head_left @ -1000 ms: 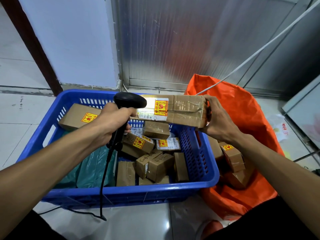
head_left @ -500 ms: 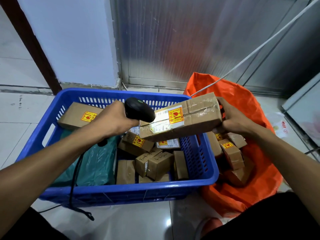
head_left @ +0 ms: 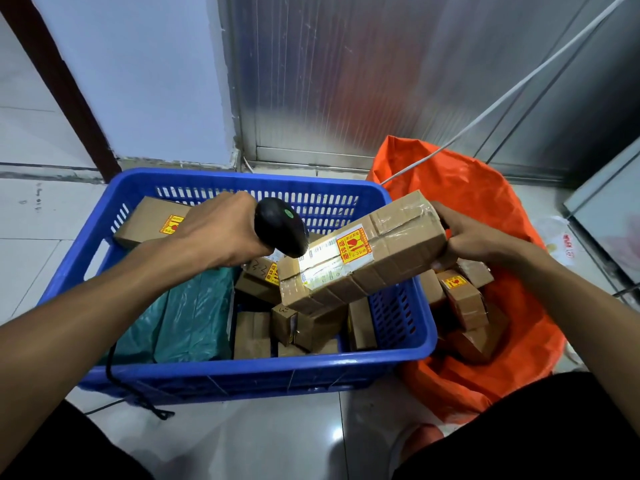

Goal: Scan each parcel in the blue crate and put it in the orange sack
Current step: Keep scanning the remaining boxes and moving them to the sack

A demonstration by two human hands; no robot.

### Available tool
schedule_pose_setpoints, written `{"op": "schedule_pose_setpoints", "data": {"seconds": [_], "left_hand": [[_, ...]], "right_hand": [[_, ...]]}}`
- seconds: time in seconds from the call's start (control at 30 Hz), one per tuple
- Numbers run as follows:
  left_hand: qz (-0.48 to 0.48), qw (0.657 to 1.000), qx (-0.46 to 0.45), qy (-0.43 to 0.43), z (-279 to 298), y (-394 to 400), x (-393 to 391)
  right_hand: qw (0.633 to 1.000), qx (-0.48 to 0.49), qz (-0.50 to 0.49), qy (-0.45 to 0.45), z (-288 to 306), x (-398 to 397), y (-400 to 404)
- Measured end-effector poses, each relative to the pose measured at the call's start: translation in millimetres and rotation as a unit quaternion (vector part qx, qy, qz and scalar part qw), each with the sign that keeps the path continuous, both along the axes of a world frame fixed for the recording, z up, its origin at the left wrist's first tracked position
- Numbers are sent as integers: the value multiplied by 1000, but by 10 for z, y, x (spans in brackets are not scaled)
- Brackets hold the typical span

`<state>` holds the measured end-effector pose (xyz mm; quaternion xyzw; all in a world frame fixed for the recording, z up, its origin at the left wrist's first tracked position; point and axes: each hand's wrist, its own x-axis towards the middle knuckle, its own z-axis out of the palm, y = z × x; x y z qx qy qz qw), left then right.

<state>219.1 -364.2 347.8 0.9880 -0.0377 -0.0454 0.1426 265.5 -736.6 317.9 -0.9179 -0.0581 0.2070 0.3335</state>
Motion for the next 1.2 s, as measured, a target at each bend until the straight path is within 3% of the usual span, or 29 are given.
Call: {"op": "schedule_pose_setpoints", "data": {"seconds": [0.33,1.2], "left_hand": [[-87,994,63,22,-18,-32,-44],[-64,997,25,25,-11,-79,-58]], "right_hand": [[999,-20,11,25,-65,26,-30],[999,-14,3,34,-117,46,-26]]}}
